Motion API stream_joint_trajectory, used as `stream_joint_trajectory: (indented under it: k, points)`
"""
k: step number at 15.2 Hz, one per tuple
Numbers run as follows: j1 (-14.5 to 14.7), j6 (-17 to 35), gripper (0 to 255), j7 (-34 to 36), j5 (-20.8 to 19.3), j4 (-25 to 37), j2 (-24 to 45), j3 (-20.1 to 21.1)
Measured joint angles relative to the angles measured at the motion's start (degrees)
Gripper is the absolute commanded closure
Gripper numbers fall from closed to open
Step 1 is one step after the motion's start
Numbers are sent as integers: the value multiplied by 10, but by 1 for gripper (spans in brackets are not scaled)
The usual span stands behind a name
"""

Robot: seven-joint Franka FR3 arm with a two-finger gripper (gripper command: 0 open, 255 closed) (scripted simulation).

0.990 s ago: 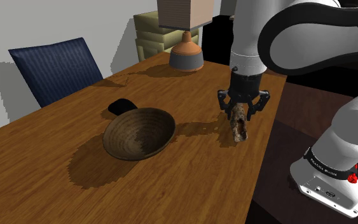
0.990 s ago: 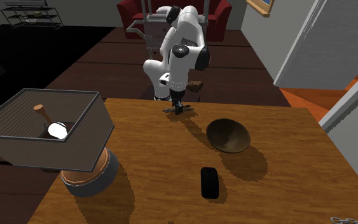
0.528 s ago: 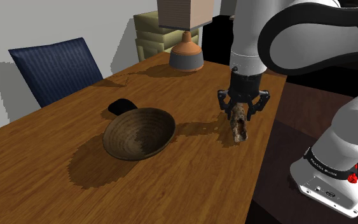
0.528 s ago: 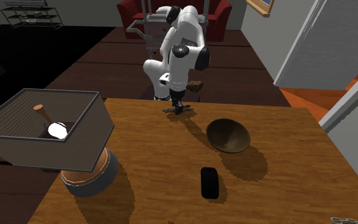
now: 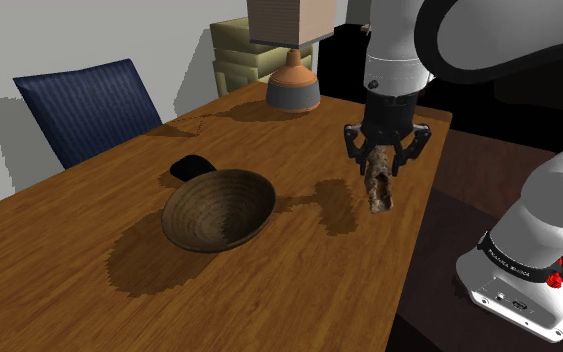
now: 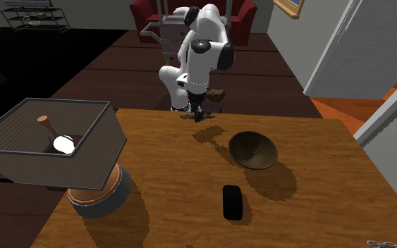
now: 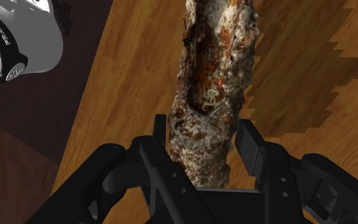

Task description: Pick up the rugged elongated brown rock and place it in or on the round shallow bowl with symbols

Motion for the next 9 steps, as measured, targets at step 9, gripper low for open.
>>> stream_joint_trajectory:
  k: [9]
  points:
    - [-4, -66, 255, 1, -25, 59, -4, -33]
